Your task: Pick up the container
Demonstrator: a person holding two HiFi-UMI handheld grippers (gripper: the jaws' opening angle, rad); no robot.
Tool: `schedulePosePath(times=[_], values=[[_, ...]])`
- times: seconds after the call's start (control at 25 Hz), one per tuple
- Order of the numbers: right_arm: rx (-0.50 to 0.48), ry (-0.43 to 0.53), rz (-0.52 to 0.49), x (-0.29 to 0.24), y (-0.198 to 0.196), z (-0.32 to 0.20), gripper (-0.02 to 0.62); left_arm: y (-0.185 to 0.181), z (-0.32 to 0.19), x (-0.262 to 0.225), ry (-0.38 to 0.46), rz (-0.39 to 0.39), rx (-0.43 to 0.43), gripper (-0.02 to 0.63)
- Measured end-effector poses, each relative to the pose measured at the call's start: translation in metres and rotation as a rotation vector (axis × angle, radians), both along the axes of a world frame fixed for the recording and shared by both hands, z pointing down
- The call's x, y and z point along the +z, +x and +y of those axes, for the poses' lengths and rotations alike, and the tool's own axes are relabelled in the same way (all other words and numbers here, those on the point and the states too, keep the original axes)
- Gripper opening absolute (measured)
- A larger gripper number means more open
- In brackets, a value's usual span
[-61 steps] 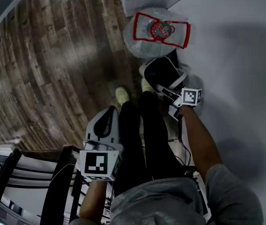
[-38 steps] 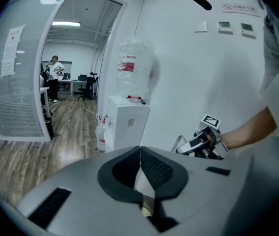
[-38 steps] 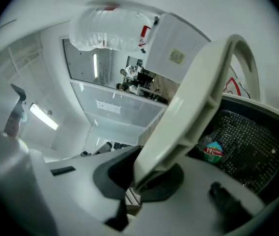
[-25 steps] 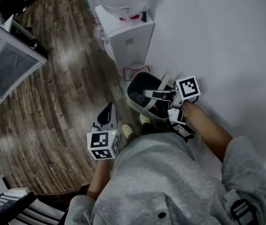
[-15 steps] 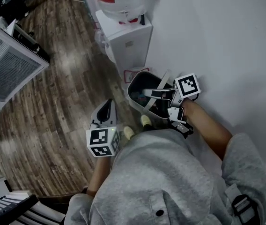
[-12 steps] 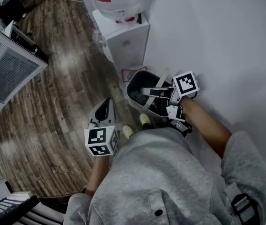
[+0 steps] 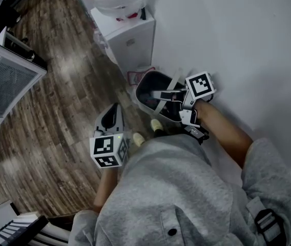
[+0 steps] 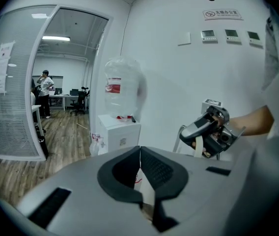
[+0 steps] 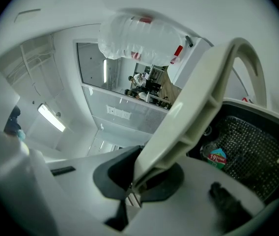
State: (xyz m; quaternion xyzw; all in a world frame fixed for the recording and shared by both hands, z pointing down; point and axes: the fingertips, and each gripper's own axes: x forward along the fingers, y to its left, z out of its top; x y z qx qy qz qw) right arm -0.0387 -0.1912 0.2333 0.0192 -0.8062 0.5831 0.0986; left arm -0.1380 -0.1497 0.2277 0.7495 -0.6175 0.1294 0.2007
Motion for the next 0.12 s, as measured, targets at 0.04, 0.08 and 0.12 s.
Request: schedulePosePath(times=[0.04, 0.08, 0.12], values=[[0.0, 0.001, 0.0, 0.0003, 0.0009, 0.0002, 0.026, 0.0009, -0.0003, 0.0003, -0.001, 0.0, 0.003, 0.015], [0.0, 0.004, 0.0, 0.0006, 0.0014, 0.0003, 0.026, 0.0014, -0.0007, 0.0005, -0.002, -0.001, 0.005, 0.015], [0.0, 0.006, 0.001, 0.0008, 0.0018, 0.0003, 0.026, 0.0018, -0.0012, 0.0007, -0.003, -0.002, 0.008, 0.015]])
